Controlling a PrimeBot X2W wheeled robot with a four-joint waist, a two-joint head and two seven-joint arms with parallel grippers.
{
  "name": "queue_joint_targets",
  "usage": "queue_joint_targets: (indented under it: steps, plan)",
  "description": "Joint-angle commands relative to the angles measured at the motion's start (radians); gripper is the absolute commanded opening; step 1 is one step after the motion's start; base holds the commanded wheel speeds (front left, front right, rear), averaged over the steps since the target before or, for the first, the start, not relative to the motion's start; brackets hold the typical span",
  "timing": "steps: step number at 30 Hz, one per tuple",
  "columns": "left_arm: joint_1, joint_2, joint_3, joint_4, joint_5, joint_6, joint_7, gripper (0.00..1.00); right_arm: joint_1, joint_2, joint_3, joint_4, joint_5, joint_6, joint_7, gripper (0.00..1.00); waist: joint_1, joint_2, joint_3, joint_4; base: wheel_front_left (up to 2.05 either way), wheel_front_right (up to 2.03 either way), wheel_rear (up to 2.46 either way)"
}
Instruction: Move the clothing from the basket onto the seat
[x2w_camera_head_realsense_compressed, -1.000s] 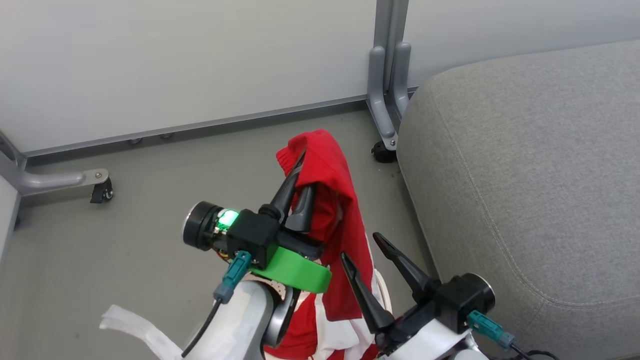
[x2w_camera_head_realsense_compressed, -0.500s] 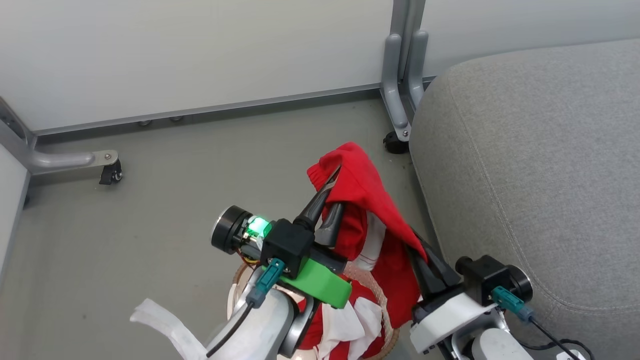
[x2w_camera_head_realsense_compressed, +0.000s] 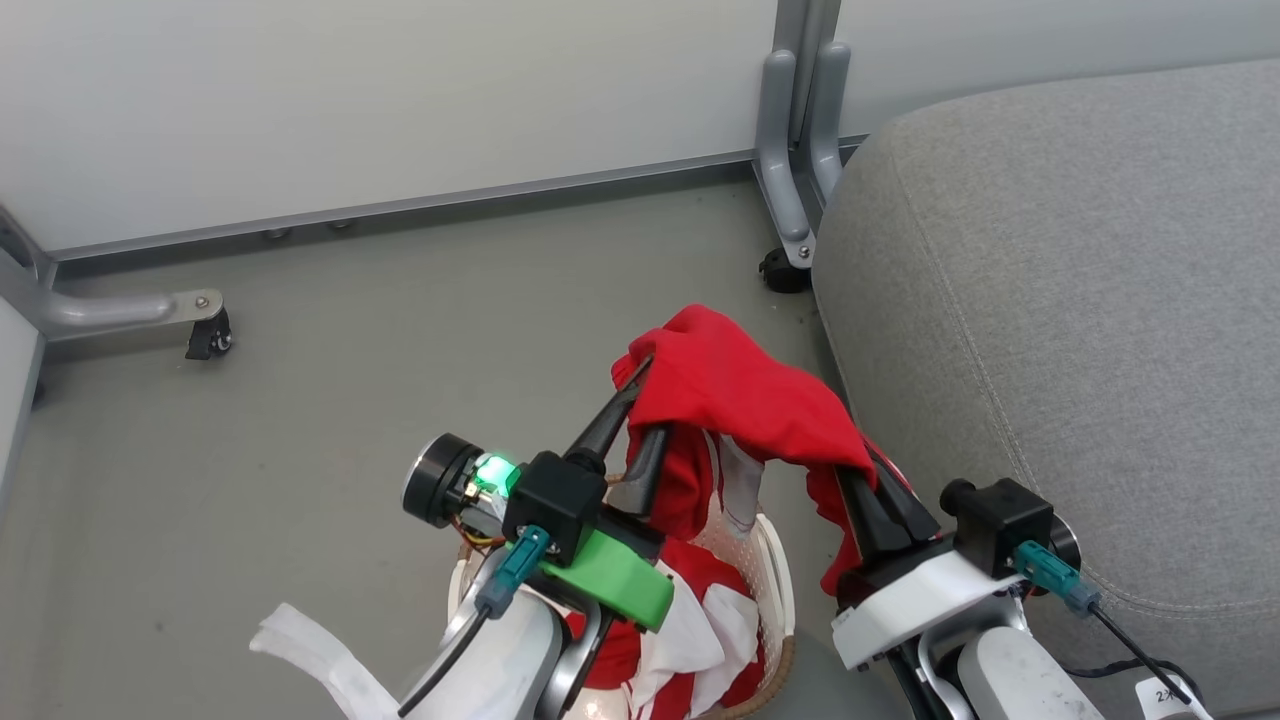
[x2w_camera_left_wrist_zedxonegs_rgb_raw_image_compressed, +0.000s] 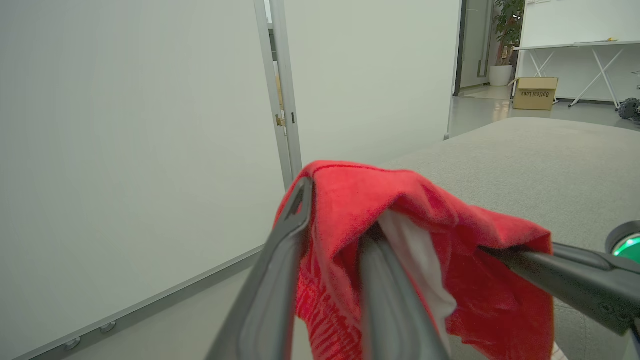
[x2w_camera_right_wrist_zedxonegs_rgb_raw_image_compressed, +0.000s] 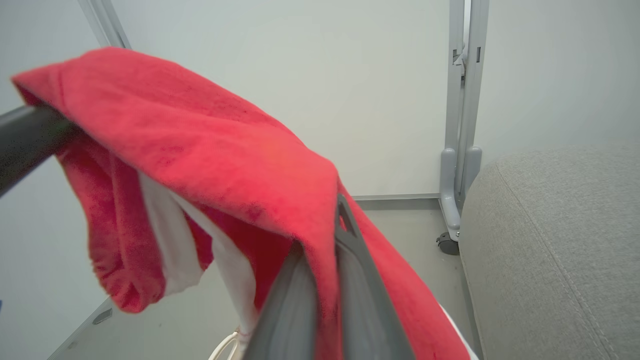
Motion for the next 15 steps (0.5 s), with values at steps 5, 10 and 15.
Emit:
queue_joint_targets:
  steps: [5,10,15]
  plan:
    - [0.016,0.003,0.001,0.028,0.0,-0.02,-0.002,1.0,-0.012,-0.003,0.001,0.009,0.008,0.0,-0.003,0.0,0.0001,0.0,0.0,0.001,0.0,0.0,0.0]
    - [0.01,0.001,-0.001,0.044,-0.002,-0.031,-0.002,1.0,-0.008,-0.003,-0.003,0.009,0.016,0.0,-0.003,0.0,0.0001,0.0,-0.003,0.001,0.0,0.0,0.0]
    - [0.006,-0.001,-0.004,0.053,-0.004,-0.037,-0.002,1.0,-0.01,-0.003,-0.004,0.006,0.023,0.0,-0.003,0.0,0.0001,0.0,-0.005,-0.003,0.0,0.0,0.0]
